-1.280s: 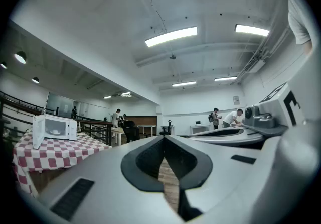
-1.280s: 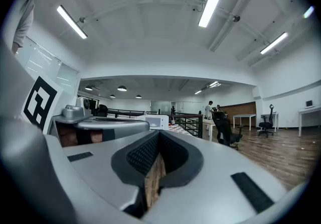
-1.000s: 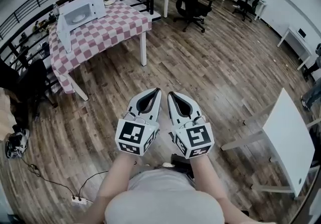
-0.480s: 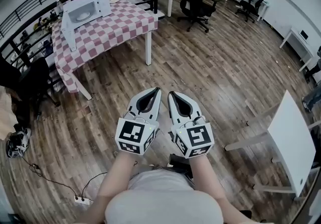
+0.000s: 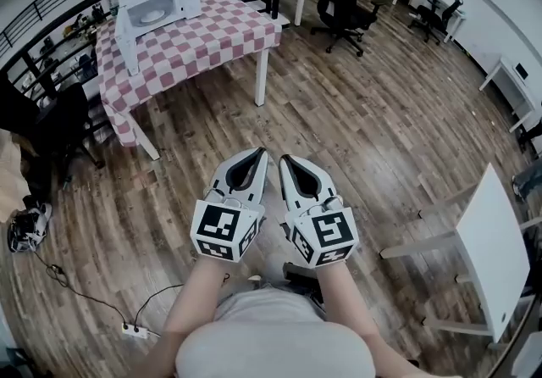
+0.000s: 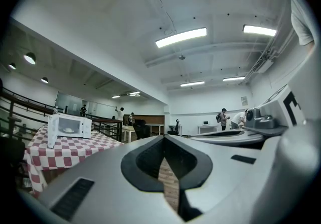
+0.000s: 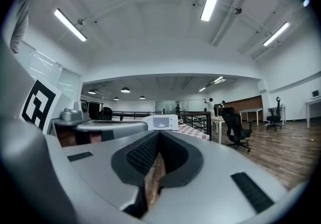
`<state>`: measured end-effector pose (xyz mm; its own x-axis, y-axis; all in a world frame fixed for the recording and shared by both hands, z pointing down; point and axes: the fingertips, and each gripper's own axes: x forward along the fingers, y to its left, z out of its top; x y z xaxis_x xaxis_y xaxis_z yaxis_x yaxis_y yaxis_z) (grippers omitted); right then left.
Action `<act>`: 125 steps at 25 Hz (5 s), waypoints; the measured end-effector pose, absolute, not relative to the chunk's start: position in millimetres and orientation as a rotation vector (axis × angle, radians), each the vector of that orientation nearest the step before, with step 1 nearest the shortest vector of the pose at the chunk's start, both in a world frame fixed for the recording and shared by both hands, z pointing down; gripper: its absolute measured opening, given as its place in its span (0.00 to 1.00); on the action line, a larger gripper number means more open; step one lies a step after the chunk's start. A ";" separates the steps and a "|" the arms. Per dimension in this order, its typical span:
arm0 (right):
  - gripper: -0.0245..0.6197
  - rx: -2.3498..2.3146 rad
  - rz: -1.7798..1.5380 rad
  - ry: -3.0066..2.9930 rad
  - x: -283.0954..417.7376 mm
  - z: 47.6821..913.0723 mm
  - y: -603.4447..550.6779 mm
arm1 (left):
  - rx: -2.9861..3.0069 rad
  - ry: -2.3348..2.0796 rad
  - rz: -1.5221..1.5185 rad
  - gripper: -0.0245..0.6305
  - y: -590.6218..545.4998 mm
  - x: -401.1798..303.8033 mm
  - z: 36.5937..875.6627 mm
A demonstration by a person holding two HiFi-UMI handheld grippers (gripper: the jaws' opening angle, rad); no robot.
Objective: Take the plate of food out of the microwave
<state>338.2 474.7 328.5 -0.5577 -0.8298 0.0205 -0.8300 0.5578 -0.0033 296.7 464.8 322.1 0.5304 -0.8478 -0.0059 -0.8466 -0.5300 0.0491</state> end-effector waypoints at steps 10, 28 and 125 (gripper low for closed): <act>0.08 1.382 0.045 -2.800 321.8 337.6 429.5 | 2.642 -1.582 -0.028 0.04 423.3 279.7 334.5; 0.08 1.181 0.058 -2.889 325.5 337.1 293.3 | 2.510 -1.749 -0.004 0.04 294.4 278.2 338.1; 0.08 0.726 0.125 -2.956 -32.5 379.6 -49.1 | 2.141 -2.025 -0.020 0.04 -44.6 -69.7 379.4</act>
